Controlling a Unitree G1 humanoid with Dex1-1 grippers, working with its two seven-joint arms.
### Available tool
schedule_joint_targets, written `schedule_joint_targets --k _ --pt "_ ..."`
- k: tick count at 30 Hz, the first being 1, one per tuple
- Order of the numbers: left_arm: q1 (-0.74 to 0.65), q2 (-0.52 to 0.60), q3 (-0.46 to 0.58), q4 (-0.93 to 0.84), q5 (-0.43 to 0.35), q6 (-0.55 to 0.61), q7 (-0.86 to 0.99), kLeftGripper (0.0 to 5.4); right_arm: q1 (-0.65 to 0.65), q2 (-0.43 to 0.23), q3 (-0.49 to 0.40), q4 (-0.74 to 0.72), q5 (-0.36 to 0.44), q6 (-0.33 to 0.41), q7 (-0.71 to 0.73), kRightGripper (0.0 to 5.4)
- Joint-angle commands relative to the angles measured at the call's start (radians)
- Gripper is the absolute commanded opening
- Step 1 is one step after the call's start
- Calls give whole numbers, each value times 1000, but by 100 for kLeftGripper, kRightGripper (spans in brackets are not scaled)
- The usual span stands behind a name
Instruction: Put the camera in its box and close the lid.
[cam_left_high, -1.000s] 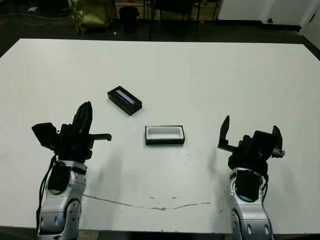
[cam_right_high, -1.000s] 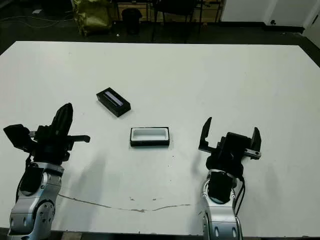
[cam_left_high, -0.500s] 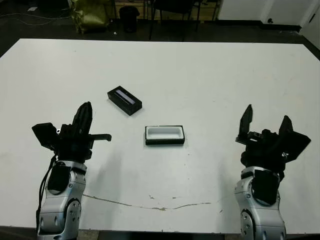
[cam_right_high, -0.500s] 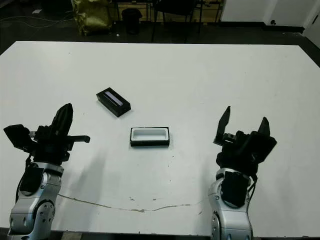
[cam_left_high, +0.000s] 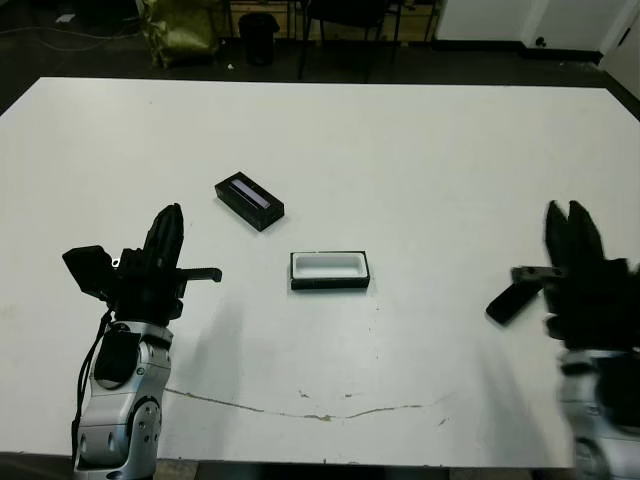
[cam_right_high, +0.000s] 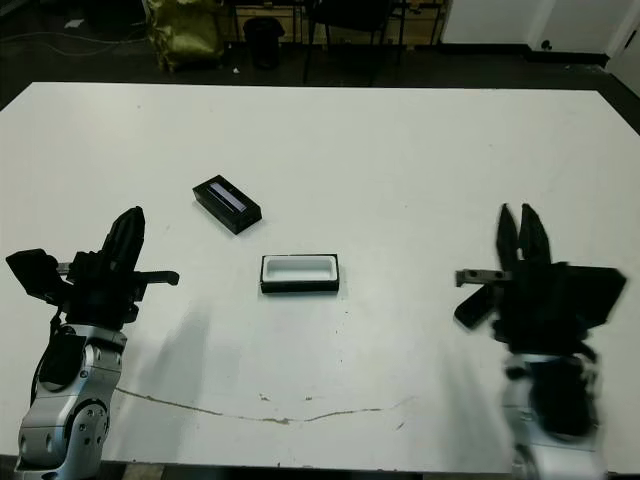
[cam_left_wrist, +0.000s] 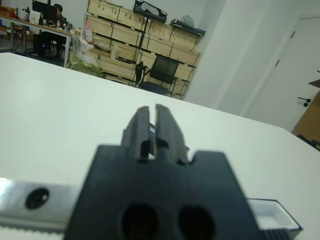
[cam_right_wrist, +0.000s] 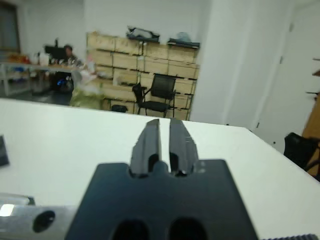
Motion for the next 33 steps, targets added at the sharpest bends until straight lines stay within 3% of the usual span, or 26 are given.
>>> schedule_joint_targets --k 1,5,10,17,21,29,33 --pt "16 4 2 17 5 7 -1 0 -6 -117 -86 -16 48 82 64 1" --pt "17 7 4 18 3 7 -5 0 -42 -237 -172 44 71 105 130 1" --pt "15 7 6 13 4 13 -2 0 -89 -382 -205 218 41 22 265 1" --pt "10 8 10 14 4 14 -1 0 -143 -629 -164 406 -1 -24 504 1" --pt "9 13 12 16 3 14 -4 0 -151 -760 -104 363 -90 60 547 1" --pt "8 17 26 36 -5 -8 -28 0 -229 -858 51 456 -108 63 713 1" --pt "7 16 30 40 -7 -9 -32 0 -284 -875 140 515 -119 38 795 1"
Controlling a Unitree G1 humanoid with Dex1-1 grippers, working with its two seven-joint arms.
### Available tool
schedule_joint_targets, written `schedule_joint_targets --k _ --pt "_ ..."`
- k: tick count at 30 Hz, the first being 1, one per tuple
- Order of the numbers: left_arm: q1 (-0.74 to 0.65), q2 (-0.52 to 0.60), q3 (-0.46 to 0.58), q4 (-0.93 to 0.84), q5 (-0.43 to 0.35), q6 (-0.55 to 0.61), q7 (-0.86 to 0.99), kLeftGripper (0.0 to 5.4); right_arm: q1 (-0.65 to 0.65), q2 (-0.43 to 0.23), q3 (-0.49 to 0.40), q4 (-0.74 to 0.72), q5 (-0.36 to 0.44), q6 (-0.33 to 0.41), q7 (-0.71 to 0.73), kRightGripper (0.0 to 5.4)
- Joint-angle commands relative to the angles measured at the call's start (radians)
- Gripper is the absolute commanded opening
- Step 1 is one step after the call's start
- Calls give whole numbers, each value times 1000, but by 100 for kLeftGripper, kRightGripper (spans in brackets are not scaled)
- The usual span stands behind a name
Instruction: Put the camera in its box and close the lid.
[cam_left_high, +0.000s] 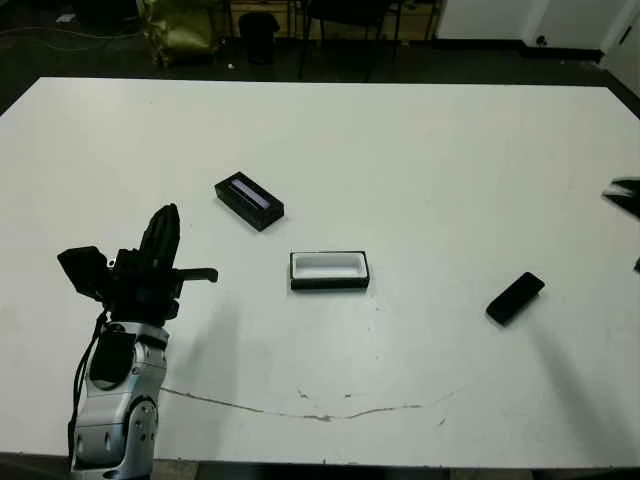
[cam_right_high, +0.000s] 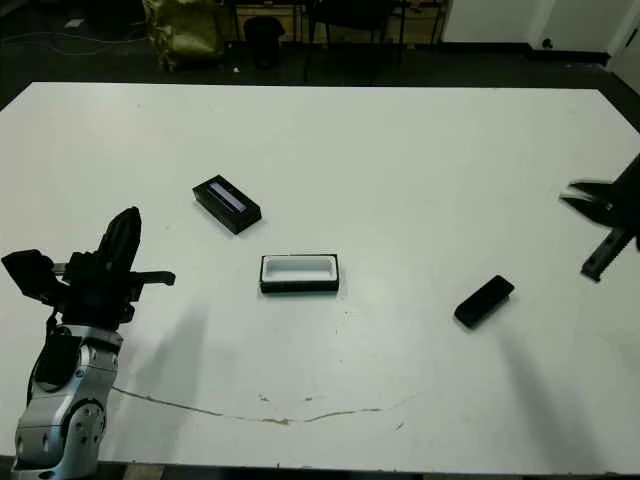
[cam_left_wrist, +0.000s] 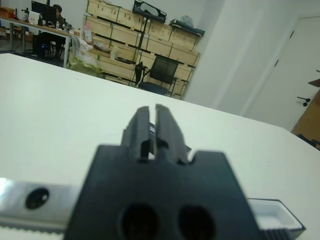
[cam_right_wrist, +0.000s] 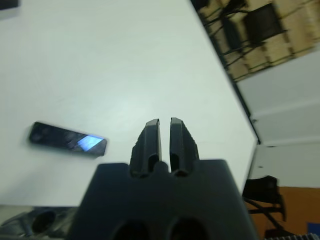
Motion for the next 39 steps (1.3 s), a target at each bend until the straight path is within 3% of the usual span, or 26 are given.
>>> schedule_joint_targets --k 1,4,9,11,20,28,39 --pt "10 13 8 13 0 11 -2 0 -40 -25 78 49 -25 -23 63 1" --pt "10 12 10 17 -3 7 -7 0 -73 -33 132 73 -55 -43 101 1" --pt "12 10 10 11 2 16 -1 0 -149 -75 245 60 -118 20 186 1" --pt "13 10 10 6 3 22 2 0 -179 -80 286 67 -144 6 218 1" --pt "15 12 16 13 -9 20 -13 0 -337 -47 461 113 -251 4 364 1" --pt "18 17 17 14 9 12 -11 0 -365 -23 518 132 -286 34 414 1" --pt "20 8 15 11 6 14 -6 0 -340 -13 550 144 -310 -3 431 1"
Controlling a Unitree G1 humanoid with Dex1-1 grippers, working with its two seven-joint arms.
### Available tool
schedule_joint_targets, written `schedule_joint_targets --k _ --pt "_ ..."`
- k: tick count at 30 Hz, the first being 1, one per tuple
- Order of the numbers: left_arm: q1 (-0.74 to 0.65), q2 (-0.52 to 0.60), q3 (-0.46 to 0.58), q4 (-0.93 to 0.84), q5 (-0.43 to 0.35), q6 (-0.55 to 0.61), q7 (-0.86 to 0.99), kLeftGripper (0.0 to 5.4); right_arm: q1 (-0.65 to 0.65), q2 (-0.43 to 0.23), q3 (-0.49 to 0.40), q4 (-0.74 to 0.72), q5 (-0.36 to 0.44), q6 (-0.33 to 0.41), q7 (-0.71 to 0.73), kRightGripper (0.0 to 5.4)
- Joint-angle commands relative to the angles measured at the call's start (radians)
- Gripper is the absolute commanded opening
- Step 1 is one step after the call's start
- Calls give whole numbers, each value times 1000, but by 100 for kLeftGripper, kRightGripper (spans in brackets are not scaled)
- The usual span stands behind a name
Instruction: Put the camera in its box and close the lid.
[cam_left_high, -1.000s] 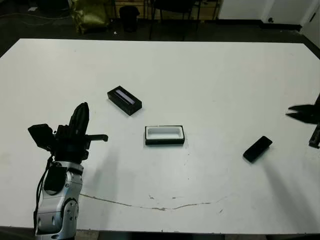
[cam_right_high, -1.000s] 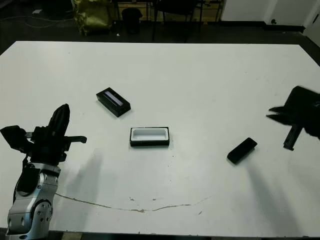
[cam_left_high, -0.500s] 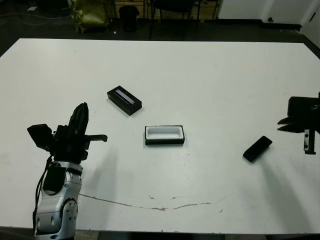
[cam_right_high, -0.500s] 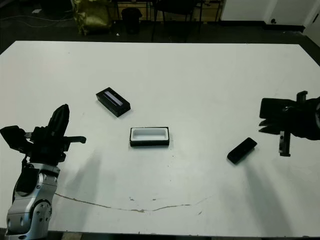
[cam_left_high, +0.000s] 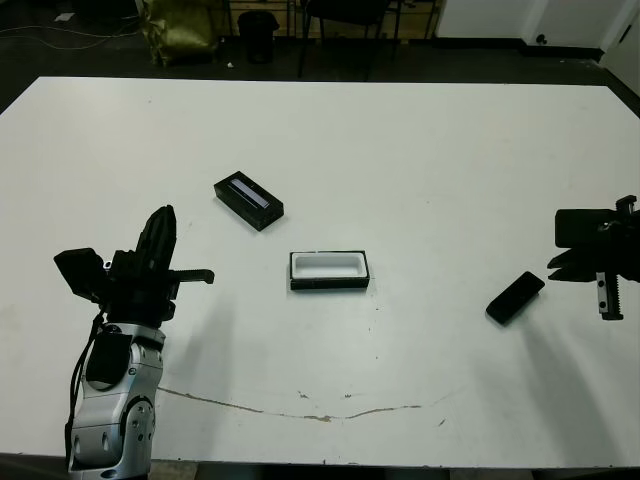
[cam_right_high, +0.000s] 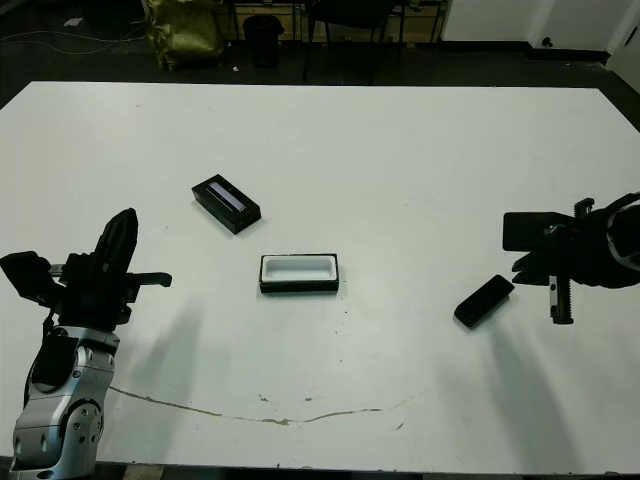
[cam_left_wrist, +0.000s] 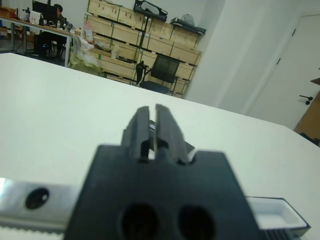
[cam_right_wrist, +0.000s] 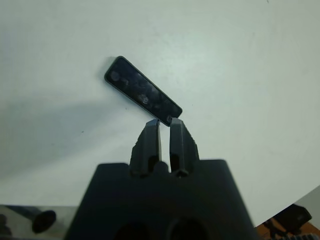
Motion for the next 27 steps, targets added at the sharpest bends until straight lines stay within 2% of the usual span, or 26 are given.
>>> schedule_joint_targets --k 1,6,12,27 --pt "19 7 0 4 -1 21 8 0 18 14 33 9 -28 23 16 1" --pt "18 10 0 9 2 14 2 0 23 19 60 1 -67 37 21 1" --pt "22 12 -4 2 14 12 8 0 47 15 56 -3 -77 20 23 1" --pt "18 10 -2 7 7 12 6 0 82 20 56 -52 -117 94 26 1"
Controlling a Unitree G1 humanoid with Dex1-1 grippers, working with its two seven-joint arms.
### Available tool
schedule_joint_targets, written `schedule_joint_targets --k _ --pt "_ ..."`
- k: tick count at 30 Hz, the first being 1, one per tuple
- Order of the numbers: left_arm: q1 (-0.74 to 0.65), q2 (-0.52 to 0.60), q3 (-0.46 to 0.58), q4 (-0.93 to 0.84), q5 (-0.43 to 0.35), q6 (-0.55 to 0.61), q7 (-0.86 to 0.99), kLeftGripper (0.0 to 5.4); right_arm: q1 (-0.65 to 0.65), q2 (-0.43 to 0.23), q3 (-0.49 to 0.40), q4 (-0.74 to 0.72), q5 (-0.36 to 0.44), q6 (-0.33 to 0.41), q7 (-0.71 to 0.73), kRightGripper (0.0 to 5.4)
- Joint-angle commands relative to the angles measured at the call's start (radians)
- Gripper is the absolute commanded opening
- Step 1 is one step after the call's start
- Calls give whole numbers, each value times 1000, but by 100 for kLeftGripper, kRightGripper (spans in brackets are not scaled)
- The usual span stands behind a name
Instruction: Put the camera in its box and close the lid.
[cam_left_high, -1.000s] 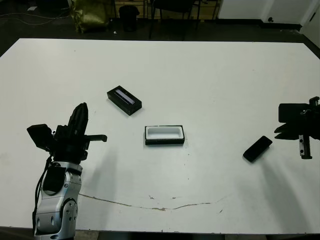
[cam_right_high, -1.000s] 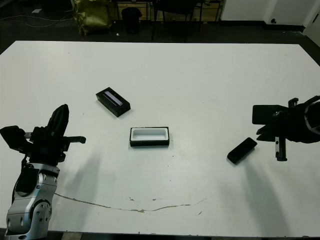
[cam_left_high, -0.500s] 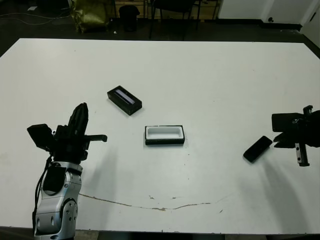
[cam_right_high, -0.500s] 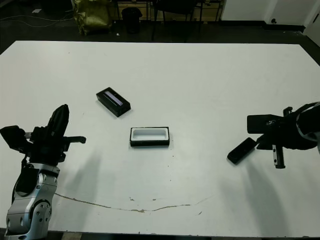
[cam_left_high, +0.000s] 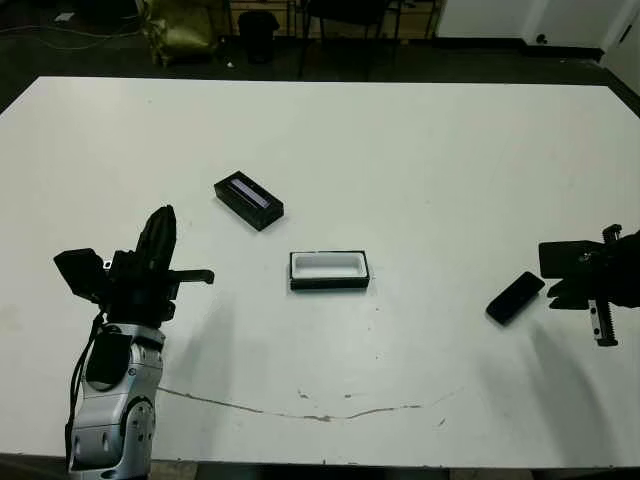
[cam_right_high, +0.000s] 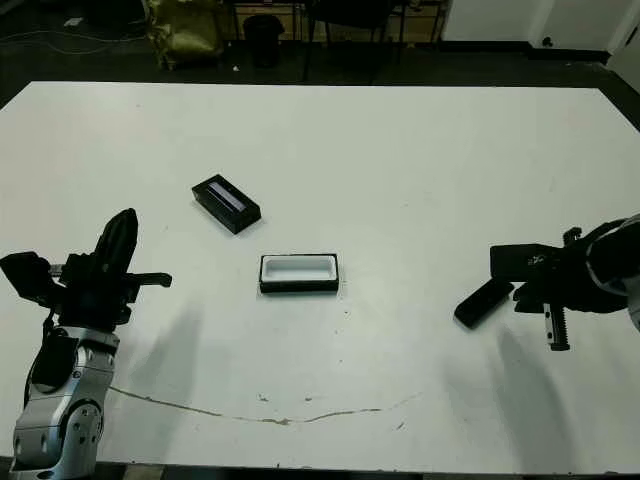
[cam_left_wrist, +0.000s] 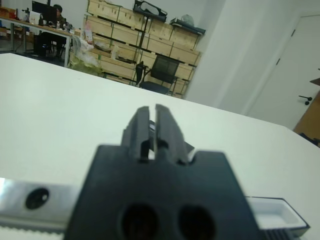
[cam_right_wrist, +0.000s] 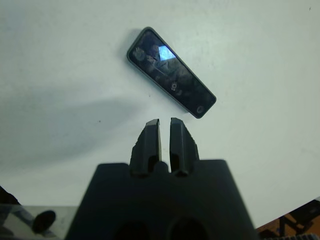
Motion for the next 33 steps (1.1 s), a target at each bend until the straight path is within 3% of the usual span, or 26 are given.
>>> schedule_joint_targets --k 1,12,20,23,33 --pt "16 9 0 12 5 7 1 0 21 5 15 0 -13 5 -1 1" --pt "19 10 -2 5 5 13 3 0 18 43 16 105 -18 -85 -23 1" --pt "20 9 -2 4 4 18 4 0 14 50 25 123 -52 -104 -29 1" --pt "22 10 -5 -1 13 18 7 0 9 63 29 135 -62 -80 -31 1" --pt "24 6 -4 -6 -1 27 5 0 -23 113 43 213 -70 -137 -28 1"
